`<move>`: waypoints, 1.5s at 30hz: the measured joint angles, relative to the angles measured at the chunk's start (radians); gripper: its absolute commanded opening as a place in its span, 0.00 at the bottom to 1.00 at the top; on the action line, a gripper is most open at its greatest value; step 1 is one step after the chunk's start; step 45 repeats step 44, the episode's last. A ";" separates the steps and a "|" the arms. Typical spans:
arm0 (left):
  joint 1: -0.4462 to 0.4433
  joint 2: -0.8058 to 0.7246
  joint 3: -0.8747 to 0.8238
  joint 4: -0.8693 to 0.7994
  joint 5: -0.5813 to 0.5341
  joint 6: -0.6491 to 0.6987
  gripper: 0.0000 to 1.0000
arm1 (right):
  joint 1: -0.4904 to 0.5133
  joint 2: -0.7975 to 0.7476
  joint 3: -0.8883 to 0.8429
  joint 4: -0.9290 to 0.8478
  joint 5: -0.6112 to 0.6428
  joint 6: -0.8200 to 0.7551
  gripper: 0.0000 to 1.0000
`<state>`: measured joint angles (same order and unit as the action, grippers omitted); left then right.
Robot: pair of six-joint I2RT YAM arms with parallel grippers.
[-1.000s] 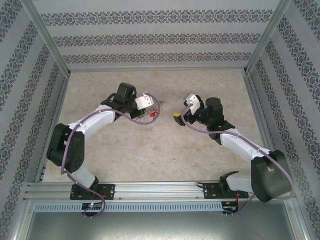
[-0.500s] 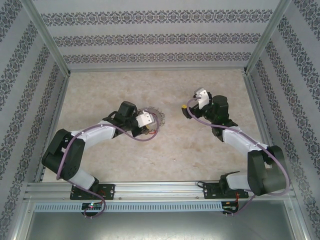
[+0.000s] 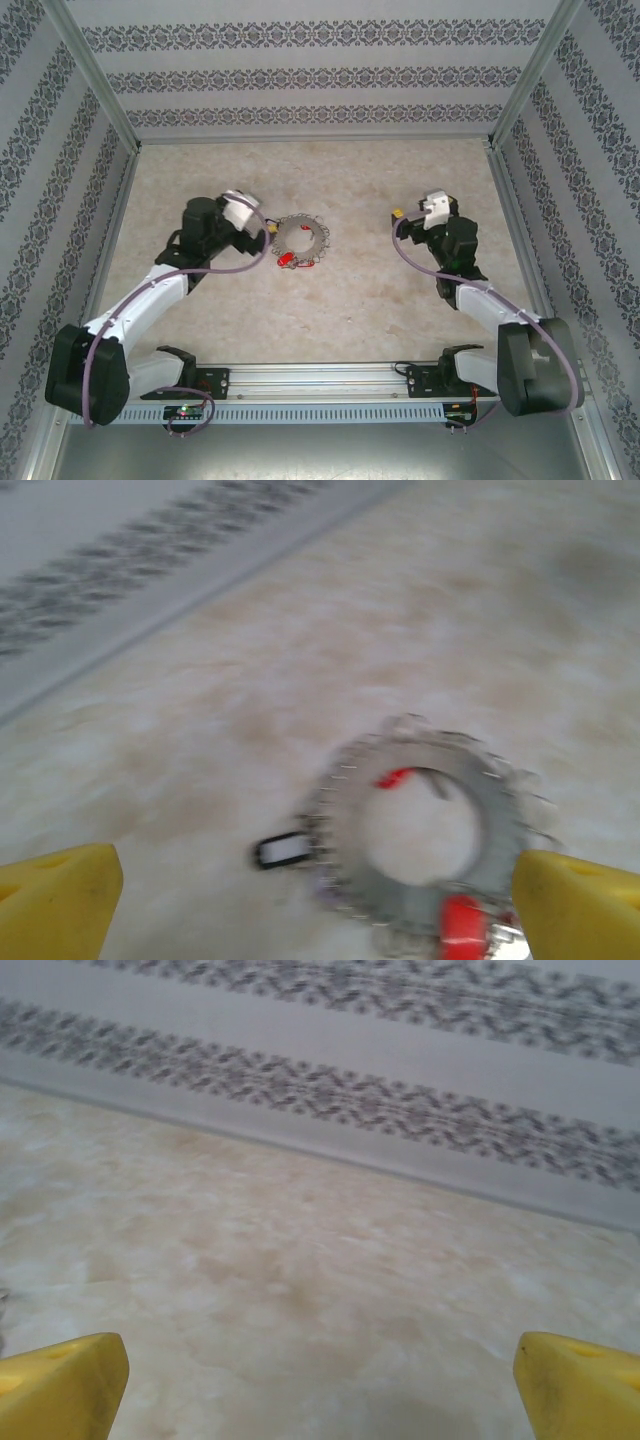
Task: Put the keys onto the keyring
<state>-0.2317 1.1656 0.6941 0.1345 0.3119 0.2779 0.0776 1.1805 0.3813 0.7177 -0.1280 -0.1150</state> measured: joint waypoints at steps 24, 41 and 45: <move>0.234 0.391 -0.279 0.597 -0.220 -0.239 1.00 | -0.061 0.350 -0.032 0.224 0.195 0.143 0.98; 0.234 0.391 -0.279 0.623 -0.257 -0.258 1.00 | -0.054 0.349 -0.014 0.180 0.201 0.142 0.98; 0.234 0.391 -0.279 0.623 -0.257 -0.258 1.00 | -0.054 0.349 -0.014 0.177 0.191 0.142 0.98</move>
